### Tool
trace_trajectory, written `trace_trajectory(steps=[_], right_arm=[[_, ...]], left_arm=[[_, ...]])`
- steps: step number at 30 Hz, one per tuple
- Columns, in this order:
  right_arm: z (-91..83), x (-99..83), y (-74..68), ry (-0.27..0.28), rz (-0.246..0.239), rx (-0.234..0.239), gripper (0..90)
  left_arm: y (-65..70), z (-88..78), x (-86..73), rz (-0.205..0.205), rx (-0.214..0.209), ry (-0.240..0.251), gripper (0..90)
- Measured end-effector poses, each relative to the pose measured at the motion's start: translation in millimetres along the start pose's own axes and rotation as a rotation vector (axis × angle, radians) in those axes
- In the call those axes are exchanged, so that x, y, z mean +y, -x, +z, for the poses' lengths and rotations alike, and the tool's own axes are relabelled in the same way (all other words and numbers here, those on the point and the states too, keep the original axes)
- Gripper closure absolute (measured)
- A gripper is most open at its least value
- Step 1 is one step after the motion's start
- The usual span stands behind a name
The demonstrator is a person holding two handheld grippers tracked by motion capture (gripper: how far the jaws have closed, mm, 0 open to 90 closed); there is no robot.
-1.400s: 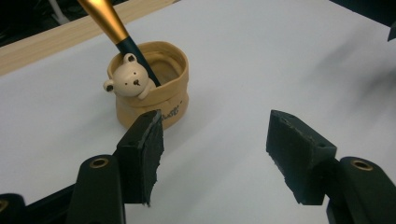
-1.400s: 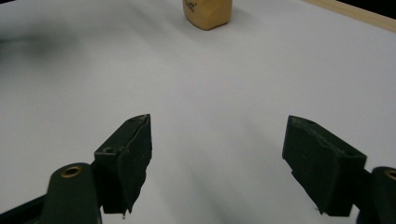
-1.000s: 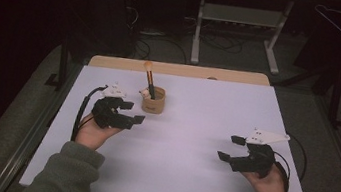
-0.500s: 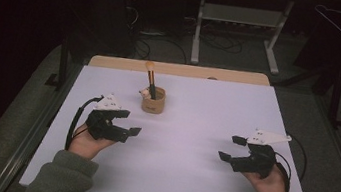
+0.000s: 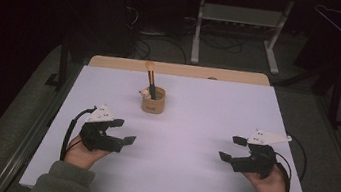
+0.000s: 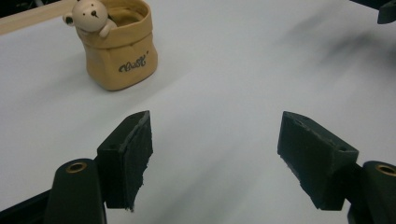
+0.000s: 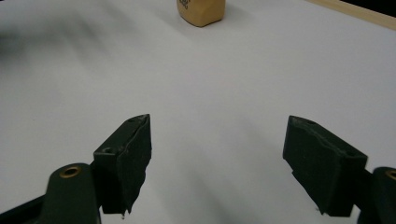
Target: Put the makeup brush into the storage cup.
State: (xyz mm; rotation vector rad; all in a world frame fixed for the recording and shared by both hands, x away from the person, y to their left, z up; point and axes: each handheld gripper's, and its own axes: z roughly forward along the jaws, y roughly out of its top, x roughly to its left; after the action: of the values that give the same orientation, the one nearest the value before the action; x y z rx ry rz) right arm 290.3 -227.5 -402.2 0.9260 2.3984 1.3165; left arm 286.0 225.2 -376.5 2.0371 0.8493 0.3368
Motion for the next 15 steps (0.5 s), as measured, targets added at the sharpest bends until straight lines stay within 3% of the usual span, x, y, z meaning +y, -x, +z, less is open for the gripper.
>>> trace_trajectory(steps=[15], right_arm=[[0.7,-2.8,1.2,-0.013,0.001,-0.015,20.7]], left_arm=[[-0.2,4.5,-15.4,0.008,0.032,-0.005,25.2]])
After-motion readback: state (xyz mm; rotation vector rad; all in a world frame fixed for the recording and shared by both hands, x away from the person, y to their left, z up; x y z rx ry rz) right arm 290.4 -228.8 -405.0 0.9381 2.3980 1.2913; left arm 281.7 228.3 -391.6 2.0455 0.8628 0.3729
